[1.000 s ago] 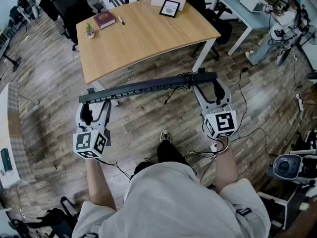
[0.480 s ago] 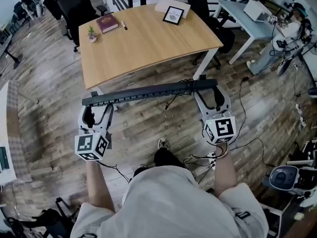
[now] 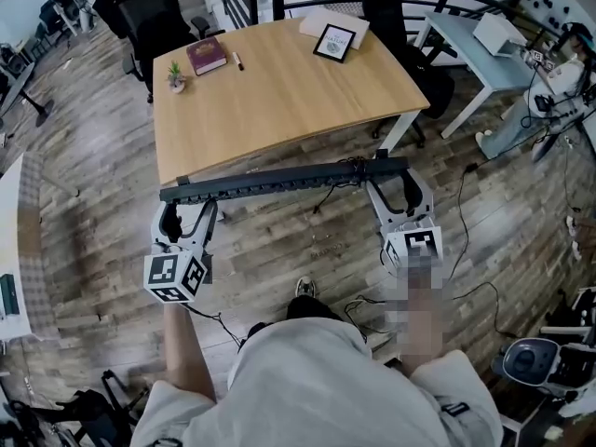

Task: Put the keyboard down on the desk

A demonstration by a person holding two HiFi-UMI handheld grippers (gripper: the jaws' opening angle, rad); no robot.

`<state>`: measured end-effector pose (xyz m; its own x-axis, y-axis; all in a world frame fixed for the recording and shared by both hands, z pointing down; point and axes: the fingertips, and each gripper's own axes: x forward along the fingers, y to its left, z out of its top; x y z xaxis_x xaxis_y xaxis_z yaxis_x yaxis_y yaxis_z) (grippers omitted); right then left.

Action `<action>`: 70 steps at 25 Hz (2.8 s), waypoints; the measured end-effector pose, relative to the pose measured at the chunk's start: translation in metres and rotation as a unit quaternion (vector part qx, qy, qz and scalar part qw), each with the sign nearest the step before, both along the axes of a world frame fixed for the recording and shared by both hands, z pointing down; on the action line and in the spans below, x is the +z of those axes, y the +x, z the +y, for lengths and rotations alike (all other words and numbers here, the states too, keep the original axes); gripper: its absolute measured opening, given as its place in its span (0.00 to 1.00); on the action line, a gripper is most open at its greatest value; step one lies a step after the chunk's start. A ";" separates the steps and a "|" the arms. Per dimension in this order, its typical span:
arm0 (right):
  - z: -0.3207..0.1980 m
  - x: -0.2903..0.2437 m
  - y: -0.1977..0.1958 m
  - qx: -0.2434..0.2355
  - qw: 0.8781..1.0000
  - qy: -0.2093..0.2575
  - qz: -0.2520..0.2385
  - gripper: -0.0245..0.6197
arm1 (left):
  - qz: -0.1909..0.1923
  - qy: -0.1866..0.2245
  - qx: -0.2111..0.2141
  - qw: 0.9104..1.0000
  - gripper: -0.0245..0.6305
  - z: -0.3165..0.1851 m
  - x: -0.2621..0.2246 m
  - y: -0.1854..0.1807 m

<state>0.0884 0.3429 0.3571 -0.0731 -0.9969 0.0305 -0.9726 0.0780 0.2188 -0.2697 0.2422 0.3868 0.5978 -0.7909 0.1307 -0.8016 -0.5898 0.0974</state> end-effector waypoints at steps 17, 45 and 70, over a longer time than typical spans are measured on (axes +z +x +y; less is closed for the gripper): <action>-0.046 0.005 0.030 -0.018 1.000 -0.009 0.008 0.47 | 0.011 -0.021 -0.014 1.000 0.60 -0.037 0.014 0.028; -0.266 0.017 0.035 0.024 0.997 -0.064 0.035 0.47 | 0.037 -0.093 0.036 0.994 0.60 -0.286 0.060 0.047; -0.427 0.053 0.135 -0.059 0.995 -0.081 0.003 0.47 | 0.014 -0.106 -0.044 0.993 0.60 -0.391 0.075 0.130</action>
<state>0.2235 -0.0837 0.4099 -0.1896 -0.9633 0.1903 -0.9531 0.2271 0.2000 -0.1398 -0.1488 0.4622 0.5330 -0.7971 0.2839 -0.8447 -0.4815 0.2338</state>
